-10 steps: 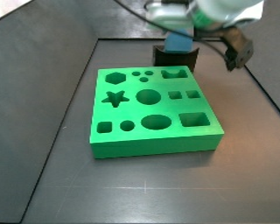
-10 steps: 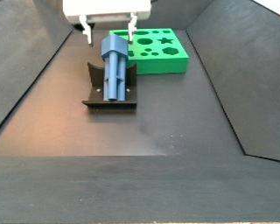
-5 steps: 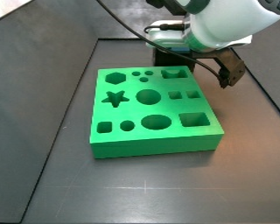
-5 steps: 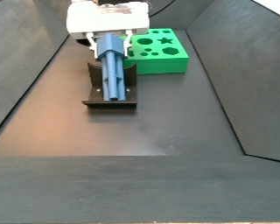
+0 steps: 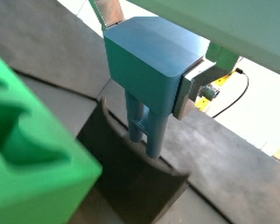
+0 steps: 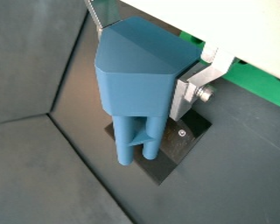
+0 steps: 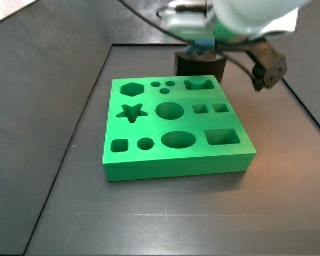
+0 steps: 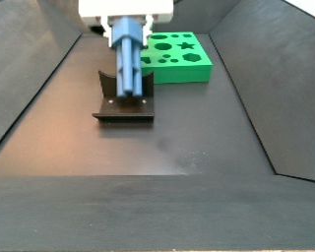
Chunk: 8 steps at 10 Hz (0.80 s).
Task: Pick up the 3 prong object. Move up. Place the 3 prong object on the fixture. Regrasp the 3 prong object. Move to above the board. Insert the 3 prong object.
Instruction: Move to above the board.
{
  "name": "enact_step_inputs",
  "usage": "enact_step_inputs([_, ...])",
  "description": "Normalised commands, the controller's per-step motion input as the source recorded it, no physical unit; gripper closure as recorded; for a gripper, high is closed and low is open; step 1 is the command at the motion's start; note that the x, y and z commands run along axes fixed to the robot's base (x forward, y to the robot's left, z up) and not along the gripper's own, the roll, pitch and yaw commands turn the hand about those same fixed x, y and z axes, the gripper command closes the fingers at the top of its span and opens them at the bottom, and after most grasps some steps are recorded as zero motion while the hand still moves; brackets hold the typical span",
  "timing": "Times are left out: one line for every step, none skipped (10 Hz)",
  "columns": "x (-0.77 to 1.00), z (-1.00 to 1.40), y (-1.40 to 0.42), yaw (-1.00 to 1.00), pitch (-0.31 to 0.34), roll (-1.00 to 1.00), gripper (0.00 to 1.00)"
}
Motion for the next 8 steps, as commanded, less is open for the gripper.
enact_step_inputs([-0.17,1.00,-0.15,-0.14,0.094,-0.10,1.00])
enact_step_inputs([-0.17,1.00,-0.14,-0.12,0.113,-0.10,1.00])
enact_step_inputs([-0.16,1.00,-0.12,-0.07,0.139,-0.08,1.00])
enact_step_inputs([-0.15,1.00,-0.11,-0.02,0.148,-0.07,1.00])
enact_step_inputs([-0.14,1.00,-0.10,0.02,0.145,-0.06,1.00])
enact_step_inputs([-0.13,1.00,-0.09,0.04,0.135,-0.05,1.00])
enact_step_inputs([-0.13,1.00,-0.08,0.07,0.111,-0.05,1.00])
enact_step_inputs([-0.11,1.00,-0.07,0.08,0.085,-0.05,1.00])
